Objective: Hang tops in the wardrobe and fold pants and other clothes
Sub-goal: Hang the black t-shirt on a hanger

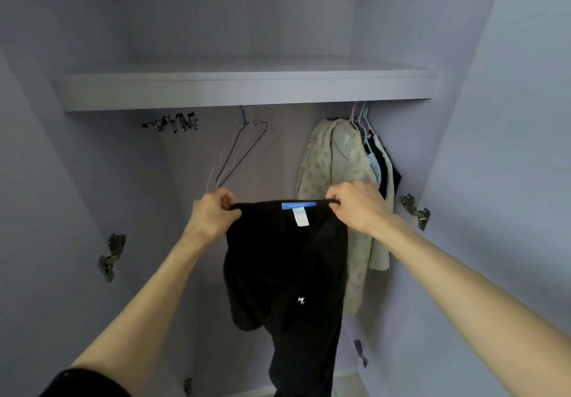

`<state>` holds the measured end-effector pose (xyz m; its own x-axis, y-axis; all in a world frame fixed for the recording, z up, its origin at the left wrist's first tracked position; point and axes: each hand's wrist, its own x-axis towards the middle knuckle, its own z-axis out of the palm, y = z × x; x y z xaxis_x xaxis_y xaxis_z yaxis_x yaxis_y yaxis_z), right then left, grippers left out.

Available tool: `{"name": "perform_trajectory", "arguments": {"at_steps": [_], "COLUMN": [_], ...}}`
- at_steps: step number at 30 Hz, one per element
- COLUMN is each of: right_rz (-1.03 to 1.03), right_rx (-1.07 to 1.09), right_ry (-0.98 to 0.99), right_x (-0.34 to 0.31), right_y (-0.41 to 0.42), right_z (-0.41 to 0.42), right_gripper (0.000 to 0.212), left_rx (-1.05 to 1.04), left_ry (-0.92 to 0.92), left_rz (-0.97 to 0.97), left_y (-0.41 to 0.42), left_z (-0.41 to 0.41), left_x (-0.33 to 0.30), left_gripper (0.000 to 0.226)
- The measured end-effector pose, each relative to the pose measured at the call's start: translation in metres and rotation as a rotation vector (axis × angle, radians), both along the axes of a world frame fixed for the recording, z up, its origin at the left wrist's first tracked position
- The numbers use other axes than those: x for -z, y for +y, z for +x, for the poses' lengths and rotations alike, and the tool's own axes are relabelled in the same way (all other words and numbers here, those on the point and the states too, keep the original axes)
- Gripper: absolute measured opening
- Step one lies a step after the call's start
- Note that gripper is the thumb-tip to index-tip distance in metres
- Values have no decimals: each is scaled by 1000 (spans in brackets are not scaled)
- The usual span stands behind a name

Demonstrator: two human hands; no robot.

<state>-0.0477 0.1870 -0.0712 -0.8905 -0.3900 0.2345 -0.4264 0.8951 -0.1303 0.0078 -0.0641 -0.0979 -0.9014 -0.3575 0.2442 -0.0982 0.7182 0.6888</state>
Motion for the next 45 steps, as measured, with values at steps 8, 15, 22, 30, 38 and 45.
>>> {"name": "perform_trajectory", "arguments": {"at_steps": [8,15,22,30,38,45], "right_rz": [62,-60,-405,-1148,-1617,-1667], "right_rx": [-39,-155,-241,-75,156,-48], "right_ry": [-231,-369,-879,-1112,-1170,-924], "right_x": [51,51,65,59,49,52], "right_y": [-29,-75,-120,-225,-256,-228], "right_z": [-98,-165,-185,-214,-239,-238], "right_gripper": [24,19,23,35,24,37], "left_rx": [-177,-359,-305,-256,-259,-248], "left_ry": [-62,-160,-232,-201,-205,-218], "left_rz": [-13,14,149,277,347,375], "left_y": [-40,-77,-95,-110,-137,-137], "left_z": [-50,-73,-79,-98,-96,-105], "left_x": [5,19,40,33,31,36], "left_gripper": [12,9,11,20,19,16]}}
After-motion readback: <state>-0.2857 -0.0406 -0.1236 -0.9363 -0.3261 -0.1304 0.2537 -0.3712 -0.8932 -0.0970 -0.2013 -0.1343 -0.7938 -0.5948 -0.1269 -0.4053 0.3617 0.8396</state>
